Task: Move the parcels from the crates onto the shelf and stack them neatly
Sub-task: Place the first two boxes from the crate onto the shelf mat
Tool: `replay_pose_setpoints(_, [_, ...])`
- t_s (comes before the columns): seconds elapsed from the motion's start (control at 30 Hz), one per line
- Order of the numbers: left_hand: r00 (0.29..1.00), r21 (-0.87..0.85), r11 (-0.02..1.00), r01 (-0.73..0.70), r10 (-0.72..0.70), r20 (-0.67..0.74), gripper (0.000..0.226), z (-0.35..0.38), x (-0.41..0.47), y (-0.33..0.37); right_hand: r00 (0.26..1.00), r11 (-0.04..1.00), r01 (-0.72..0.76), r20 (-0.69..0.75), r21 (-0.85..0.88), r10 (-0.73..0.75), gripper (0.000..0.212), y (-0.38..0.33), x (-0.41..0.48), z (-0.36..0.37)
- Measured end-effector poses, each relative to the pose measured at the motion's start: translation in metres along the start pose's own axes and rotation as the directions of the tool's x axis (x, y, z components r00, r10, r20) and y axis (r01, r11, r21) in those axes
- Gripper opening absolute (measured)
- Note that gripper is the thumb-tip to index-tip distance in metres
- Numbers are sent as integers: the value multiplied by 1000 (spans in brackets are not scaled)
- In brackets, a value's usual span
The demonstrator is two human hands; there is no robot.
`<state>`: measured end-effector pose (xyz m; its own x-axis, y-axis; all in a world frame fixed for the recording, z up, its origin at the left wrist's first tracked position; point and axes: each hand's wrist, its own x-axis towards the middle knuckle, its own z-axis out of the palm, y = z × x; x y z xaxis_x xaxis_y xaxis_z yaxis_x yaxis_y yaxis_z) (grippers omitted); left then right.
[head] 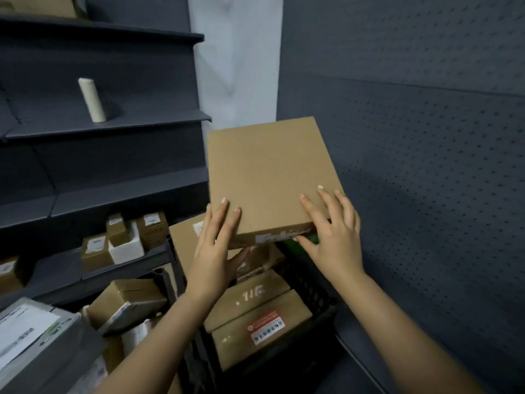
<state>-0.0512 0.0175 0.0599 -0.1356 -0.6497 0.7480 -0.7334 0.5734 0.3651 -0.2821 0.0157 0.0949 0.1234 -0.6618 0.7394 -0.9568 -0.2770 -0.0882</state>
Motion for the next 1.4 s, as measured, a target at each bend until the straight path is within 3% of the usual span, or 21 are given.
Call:
replay_pose_setpoints(0.37, [946,-314,893,-322,316,-72,72,51,10,231,955,921,-246,-236,-303,178,82,110,-113,-235])
replay_pose_setpoints(0.67, [881,-596,705,-384,474,-7,69,106,-34,391,882,724,-470,-301,-505,362,81,161,-233,-368])
replay_pose_setpoints(1.0, [772,-750,594,-291,609,182,73,156,-90,489,745,470,-619,-280,-630,606,83,184,-329,-436])
replay_pose_setpoints(1.4, [640,-770,608,-192,673,372,73,190,-135,515,592,390,-700,-180,-598,786,83,208,-396,-437])
